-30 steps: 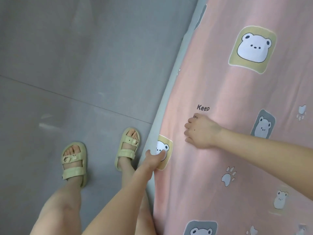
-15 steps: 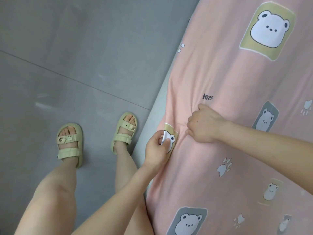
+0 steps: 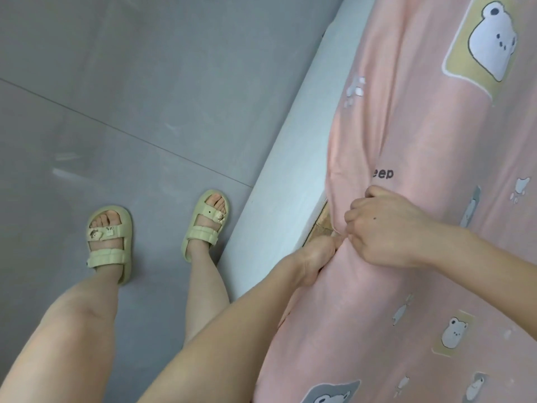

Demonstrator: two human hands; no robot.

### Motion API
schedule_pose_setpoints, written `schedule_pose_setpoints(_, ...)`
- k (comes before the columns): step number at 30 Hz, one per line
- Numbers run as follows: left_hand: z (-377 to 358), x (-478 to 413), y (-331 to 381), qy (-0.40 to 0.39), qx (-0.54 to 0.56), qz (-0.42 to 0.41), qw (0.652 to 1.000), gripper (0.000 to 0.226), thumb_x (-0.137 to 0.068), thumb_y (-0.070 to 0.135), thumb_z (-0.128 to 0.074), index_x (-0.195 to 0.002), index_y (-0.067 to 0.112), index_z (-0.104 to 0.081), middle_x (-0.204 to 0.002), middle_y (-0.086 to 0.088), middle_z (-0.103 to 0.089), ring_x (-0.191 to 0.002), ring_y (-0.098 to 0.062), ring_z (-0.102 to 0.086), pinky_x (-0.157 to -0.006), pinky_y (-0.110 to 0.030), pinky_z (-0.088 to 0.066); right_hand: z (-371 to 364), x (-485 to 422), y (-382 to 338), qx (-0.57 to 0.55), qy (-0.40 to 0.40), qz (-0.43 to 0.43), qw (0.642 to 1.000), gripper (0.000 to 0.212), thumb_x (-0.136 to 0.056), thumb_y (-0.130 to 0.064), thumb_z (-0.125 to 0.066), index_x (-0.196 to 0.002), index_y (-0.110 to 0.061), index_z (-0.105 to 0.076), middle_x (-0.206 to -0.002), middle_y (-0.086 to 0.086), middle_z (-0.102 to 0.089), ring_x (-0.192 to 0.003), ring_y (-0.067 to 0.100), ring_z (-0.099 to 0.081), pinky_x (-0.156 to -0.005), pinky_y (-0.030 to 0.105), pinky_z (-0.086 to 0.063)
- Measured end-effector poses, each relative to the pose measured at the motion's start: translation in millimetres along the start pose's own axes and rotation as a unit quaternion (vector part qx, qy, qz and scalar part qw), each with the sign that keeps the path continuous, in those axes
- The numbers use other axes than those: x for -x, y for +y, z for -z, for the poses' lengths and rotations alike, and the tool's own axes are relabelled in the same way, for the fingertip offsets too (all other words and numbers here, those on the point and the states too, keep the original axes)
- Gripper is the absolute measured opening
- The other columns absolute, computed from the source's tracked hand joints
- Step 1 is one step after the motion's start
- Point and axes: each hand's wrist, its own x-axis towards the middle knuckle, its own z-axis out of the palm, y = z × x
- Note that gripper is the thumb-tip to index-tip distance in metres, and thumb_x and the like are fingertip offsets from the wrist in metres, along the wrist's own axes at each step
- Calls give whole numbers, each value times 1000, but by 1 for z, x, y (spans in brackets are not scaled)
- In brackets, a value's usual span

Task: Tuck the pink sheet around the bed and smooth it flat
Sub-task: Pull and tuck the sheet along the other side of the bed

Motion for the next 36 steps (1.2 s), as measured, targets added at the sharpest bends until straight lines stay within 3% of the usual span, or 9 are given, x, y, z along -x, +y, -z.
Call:
schedule_pose_setpoints(8, 34, -10, 4, -63, 24, 68, 995, 46, -93, 51, -35, -116, 20, -60, -106, 1, -66, -97, -17, -64, -85, -27, -51, 10, -47, 25, 37, -54, -53, 996, 33, -95, -22, -27, -85, -25, -58, -101, -8, -65, -94, 14, -55, -98, 33, -29)
schedule_pose_setpoints(10, 49, -3, 1, -30, 14, 77, 996, 58, -96, 56, -18, -113, 22, -61, -110, 4, -65, -106, -18, -59, -97, -32, -42, 10, -60, 26, 64, -103, -69, 990, 31, -93, -20, -25, -72, -23, -47, -93, -10, -60, -87, 15, -47, -95, 34, -25)
schedule_pose_setpoints(14, 70, 29, -25, 100, -48, 47, 993, 57, -97, 53, -23, -93, 24, -72, -95, 8, -72, -87, -12, -63, -85, -27, -48, 18, -80, 19, 41, -176, -100, 978, 25, -85, -17, -26, -69, -25, -42, -77, -10, -47, -86, 16, -43, -101, 37, -20)
schedule_pose_setpoints(17, 74, 52, -45, 128, -69, 39, 989, 55, -98, 51, -23, -91, 27, -72, -101, 10, -70, -95, -8, -63, -84, -25, -51, 16, -83, 17, 45, -181, -116, 976, 29, -85, -17, -27, -89, -27, -54, -100, -9, -57, -96, 15, -48, -101, 37, -20)
schedule_pose_setpoints(19, 71, 59, -54, 154, -89, 36, 983, 55, -98, 51, -22, -95, 25, -70, -109, 5, -66, -103, -13, -61, -91, -28, -49, 13, -83, 13, 72, -191, -117, 972, 31, -86, -17, -27, -96, -26, -55, -109, -8, -57, -98, 17, -47, -99, 37, -23)
schedule_pose_setpoints(24, 54, 46, -95, 171, -148, 70, 972, 63, -97, 53, -18, -122, 14, -60, -132, -7, -56, -121, -23, -52, -108, -34, -38, 15, -81, 6, 105, -188, -115, 970, 25, -90, -19, -25, -67, -25, -33, -110, -5, -52, -90, 18, -36, -92, 33, -26)
schedule_pose_setpoints(30, 49, 20, -119, 88, 6, 155, 984, 67, -90, 67, -16, -125, 27, -56, -123, 4, -60, -107, -10, -58, -102, -27, -37, 15, -73, 6, 128, -196, -96, 968, 43, -97, -26, -18, -123, -30, -51, -135, -5, -51, -120, 20, -45, -105, 41, -19)
schedule_pose_setpoints(33, 66, 32, -115, 33, -3, 181, 983, 79, -89, 69, -4, -117, 24, -61, -124, 3, -61, -114, -15, -57, -100, -31, -39, 9, -67, 8, 96, -118, -113, 982, 55, -99, -46, -10, -108, -23, -59, -107, -2, -62, -110, 20, -51, -105, 37, -17)
schedule_pose_setpoints(36, 89, 57, -121, 45, -23, 190, 980, 88, -87, 70, 1, -111, 19, -66, -120, 0, -64, -112, -18, -59, -101, -31, -40, 1, -60, 9, 72, -57, -128, 987, 59, -98, -48, -8, -76, -21, -56, -63, -3, -48, -79, 20, -49, -97, 34, -23)
